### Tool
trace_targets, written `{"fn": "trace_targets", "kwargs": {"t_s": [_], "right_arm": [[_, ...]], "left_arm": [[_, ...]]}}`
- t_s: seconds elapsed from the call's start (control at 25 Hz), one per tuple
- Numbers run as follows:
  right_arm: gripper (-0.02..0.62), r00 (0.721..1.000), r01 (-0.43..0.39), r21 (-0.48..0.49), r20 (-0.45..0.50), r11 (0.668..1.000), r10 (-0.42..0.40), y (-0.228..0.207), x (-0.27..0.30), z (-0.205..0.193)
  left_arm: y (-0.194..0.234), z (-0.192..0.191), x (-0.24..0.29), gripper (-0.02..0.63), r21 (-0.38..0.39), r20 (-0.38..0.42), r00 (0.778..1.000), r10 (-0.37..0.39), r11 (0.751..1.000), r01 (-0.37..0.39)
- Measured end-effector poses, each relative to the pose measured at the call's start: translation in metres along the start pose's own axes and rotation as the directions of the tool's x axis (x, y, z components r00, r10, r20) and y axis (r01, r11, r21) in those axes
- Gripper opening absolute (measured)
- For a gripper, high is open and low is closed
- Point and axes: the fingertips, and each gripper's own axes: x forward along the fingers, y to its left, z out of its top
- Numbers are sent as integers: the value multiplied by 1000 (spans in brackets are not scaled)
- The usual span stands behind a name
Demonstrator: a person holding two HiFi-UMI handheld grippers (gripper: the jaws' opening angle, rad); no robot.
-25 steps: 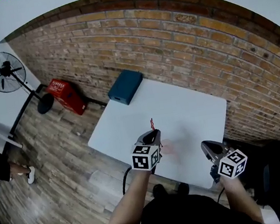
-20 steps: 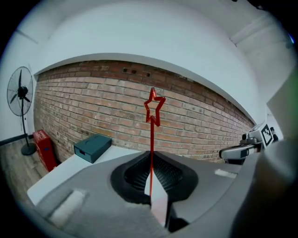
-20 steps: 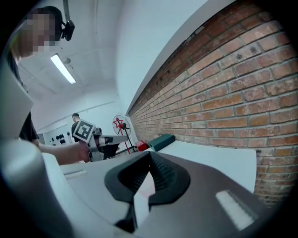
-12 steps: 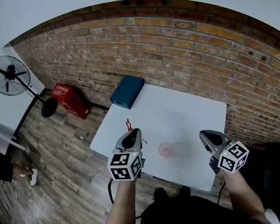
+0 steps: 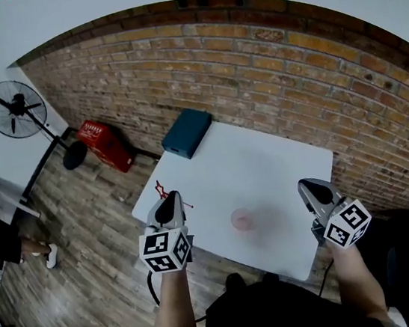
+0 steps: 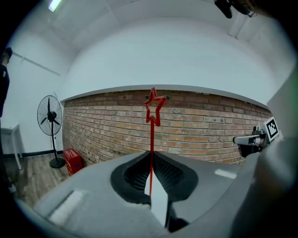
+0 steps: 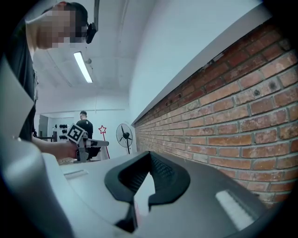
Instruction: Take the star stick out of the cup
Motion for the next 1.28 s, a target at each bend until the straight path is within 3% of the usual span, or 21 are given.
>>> {"fn": "trace_targets", "kwargs": {"t_s": [0.2, 0.44, 1.28], "right_arm": [[-2, 999, -31, -26, 14, 999, 32, 6, 2, 4], [-2, 999, 42, -67, 35, 997, -40, -6, -3, 10], [-2, 1000, -5, -68, 27, 998, 7, 5, 0, 4]], "left_arm": [[3, -6, -2, 20, -14, -7, 1000, 18, 1000, -18], [-13, -5, 6, 20, 0, -11, 1000, -12, 1000, 12], [-29, -1, 15, 20, 8, -13, 999, -45, 999, 45]]}}
